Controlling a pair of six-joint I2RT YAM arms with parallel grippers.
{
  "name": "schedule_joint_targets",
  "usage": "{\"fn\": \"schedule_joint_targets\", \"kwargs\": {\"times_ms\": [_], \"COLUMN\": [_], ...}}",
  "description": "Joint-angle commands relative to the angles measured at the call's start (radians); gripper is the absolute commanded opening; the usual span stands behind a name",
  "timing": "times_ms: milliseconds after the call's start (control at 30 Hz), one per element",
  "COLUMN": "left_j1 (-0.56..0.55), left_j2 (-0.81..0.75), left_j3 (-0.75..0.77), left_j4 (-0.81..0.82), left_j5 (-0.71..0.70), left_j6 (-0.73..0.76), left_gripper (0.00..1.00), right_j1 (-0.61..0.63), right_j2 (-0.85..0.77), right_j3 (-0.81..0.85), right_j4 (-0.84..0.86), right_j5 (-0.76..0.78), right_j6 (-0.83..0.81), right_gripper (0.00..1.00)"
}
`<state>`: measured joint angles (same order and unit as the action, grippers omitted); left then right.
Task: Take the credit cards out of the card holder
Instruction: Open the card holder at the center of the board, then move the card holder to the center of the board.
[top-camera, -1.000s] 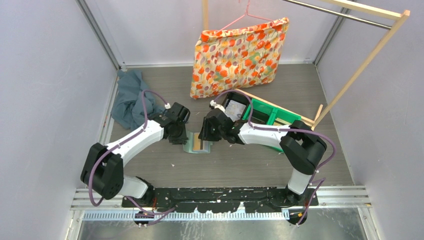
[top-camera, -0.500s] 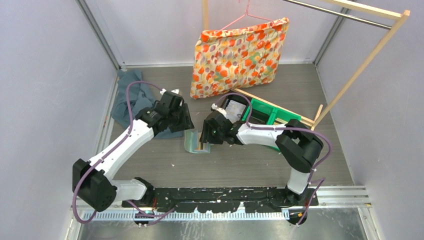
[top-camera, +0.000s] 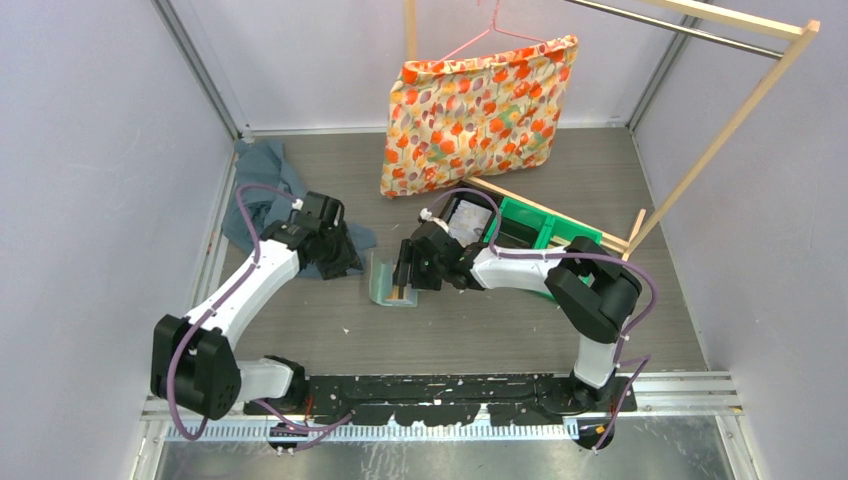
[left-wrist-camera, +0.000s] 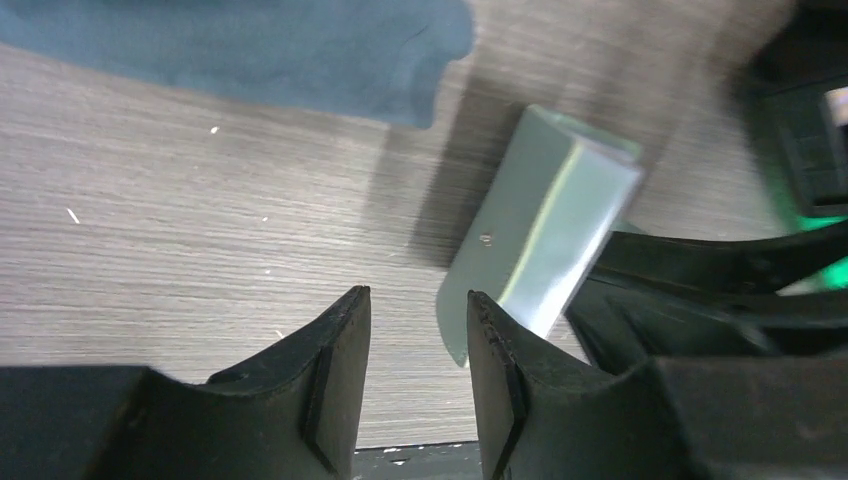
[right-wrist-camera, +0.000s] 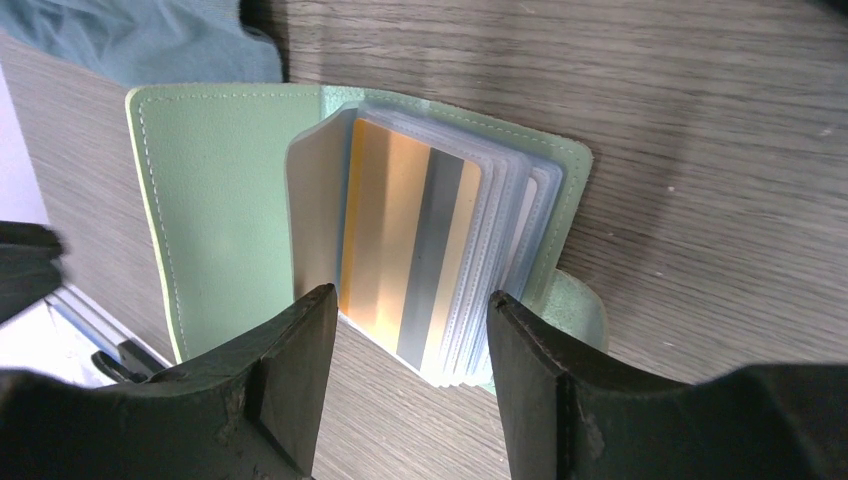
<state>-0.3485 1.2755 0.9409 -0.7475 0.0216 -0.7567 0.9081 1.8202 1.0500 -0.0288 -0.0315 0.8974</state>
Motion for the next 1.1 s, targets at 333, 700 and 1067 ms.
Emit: {"fn": "schedule_joint_targets", "kwargs": {"times_ms": [333,700,1067], "left_j1": [0.008,0.018,-0.202], "left_j2": [0.081,0.059,-0.025], "left_j3": [-0.092,-0.071,0.153], "left_j4": [0.090,0.063,-0.086], "left_j5": [0.057,0.040,-0.138], "left_j6": [-0.016,0.005,0.000], "left_gripper": [0.41,0.41,0.44], "right_j1": [0.004,0.003,-0.058], "right_j2": [-0.025,-0.032,-0.068], "right_j3": [-0.034,-0.012,-0.124], "right_j4": [0.244,0.316,0.203], "right_j5": [-0.159,-0.170,-0.051], "right_j6": [0.029,0.042,0.088], "right_gripper": [0.59,0.59,0.58]}}
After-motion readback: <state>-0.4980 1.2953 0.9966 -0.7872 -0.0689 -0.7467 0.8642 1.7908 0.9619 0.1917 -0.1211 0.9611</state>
